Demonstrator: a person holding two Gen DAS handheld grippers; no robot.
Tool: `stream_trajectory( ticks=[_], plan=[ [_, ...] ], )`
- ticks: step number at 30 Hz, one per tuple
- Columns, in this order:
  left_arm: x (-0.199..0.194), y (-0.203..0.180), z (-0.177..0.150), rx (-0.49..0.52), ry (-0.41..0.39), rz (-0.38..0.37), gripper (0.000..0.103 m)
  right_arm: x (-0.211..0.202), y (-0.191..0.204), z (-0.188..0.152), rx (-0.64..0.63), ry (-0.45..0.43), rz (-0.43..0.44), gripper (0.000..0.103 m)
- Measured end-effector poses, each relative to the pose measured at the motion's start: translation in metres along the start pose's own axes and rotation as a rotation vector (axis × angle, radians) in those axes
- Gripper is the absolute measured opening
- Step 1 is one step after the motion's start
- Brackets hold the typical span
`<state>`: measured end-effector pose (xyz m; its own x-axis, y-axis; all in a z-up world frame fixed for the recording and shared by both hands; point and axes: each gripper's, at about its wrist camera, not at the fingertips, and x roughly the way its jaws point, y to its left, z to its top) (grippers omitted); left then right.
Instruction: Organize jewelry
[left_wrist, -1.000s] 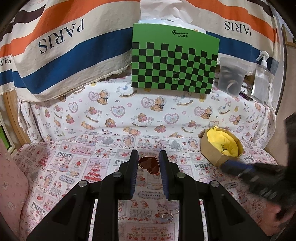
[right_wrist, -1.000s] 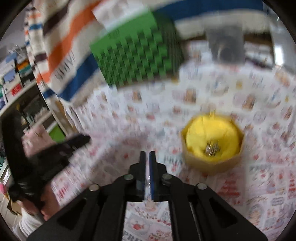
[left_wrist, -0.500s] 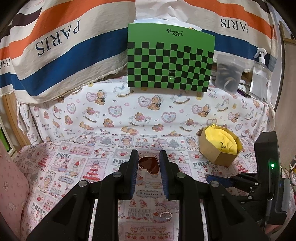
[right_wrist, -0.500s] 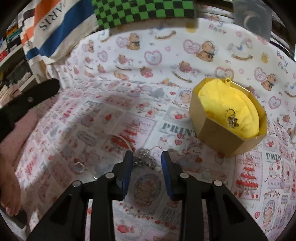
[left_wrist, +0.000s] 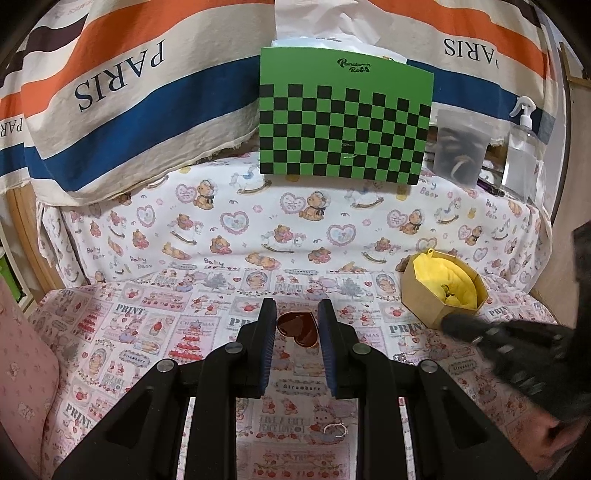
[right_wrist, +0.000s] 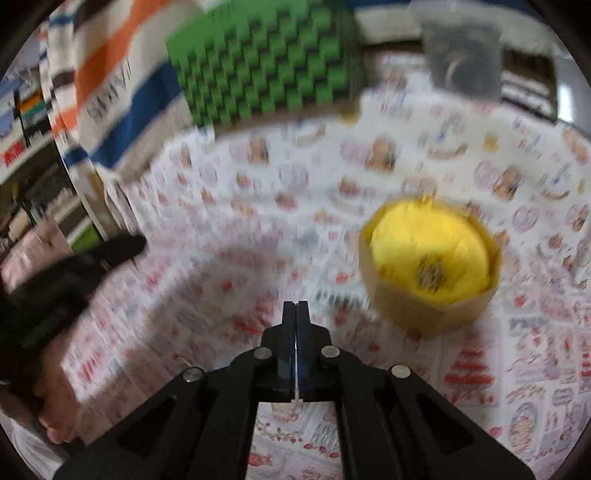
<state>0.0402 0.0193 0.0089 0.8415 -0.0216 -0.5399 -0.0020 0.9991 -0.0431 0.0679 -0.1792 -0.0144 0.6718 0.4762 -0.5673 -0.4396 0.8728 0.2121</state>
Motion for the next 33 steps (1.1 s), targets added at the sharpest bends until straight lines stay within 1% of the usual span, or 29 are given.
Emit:
stream_trajectory(
  ticks=[1,2,4,5,6,8,9,11,13,14,16,17,20,22,24,27,29,30,33],
  plan=[
    [0.000,0.000,0.000,0.000,0.001,0.000,0.022,-0.006,0.000,0.003,0.000,-0.010,0.017,0.000],
    [0.001,0.000,0.000,0.001,0.002,0.001,0.022,-0.008,0.001,0.004,-0.007,-0.002,0.025,0.000],
    [0.001,-0.001,0.000,0.003,0.003,0.004,0.022,-0.002,0.001,0.004,-0.021,0.059,0.061,0.002],
    [0.002,-0.001,0.000,0.005,0.004,0.005,0.022,0.006,0.000,0.002,-0.008,0.092,0.058,0.002],
    [0.002,-0.001,-0.001,0.006,0.004,0.005,0.022,0.017,-0.001,-0.002,-0.002,0.131,0.038,0.004],
    [0.002,-0.002,-0.001,0.007,0.003,0.006,0.022,0.033,-0.001,-0.010,-0.010,0.180,-0.003,0.006],
    [0.002,-0.002,-0.001,0.008,0.002,0.005,0.022,0.041,0.001,-0.012,-0.016,0.197,-0.023,0.012],
    [0.002,-0.002,-0.001,0.009,0.000,0.005,0.022,0.048,0.001,-0.014,-0.016,0.212,-0.038,0.021],
    [0.002,-0.003,-0.001,0.010,0.002,0.003,0.022,0.052,0.004,-0.013,-0.020,0.214,-0.049,0.023],
    [0.002,-0.003,-0.001,0.011,0.002,0.003,0.022,0.053,0.006,-0.013,-0.026,0.214,-0.063,0.027],
    [0.002,-0.004,-0.001,0.014,0.004,0.003,0.022,0.063,0.009,-0.014,-0.040,0.237,-0.111,0.029],
    [0.002,-0.004,-0.001,0.016,0.004,0.002,0.022,0.064,0.011,-0.013,-0.053,0.224,-0.131,0.029],
    [0.002,-0.005,-0.002,0.018,0.002,0.005,0.022,0.069,0.016,-0.014,-0.079,0.234,-0.171,0.030],
    [0.002,-0.004,-0.002,0.016,0.003,0.006,0.022,0.075,0.020,-0.013,-0.115,0.239,-0.191,0.029],
    [0.002,-0.004,-0.002,0.013,0.004,0.007,0.022,0.073,0.020,-0.014,-0.125,0.243,-0.150,0.009],
    [0.001,-0.001,-0.001,0.006,0.003,0.009,0.022,0.068,0.019,-0.017,-0.137,0.243,-0.145,0.008],
    [0.000,0.001,0.000,0.003,0.000,0.008,0.022,0.063,0.013,-0.018,-0.105,0.231,-0.107,0.006],
    [0.000,0.001,0.000,0.002,-0.003,0.007,0.022,0.059,0.011,-0.016,-0.094,0.214,-0.080,0.000],
    [-0.002,0.002,0.001,-0.001,-0.008,0.006,0.022,0.037,0.010,-0.009,-0.080,0.124,-0.040,0.000]
  ],
)
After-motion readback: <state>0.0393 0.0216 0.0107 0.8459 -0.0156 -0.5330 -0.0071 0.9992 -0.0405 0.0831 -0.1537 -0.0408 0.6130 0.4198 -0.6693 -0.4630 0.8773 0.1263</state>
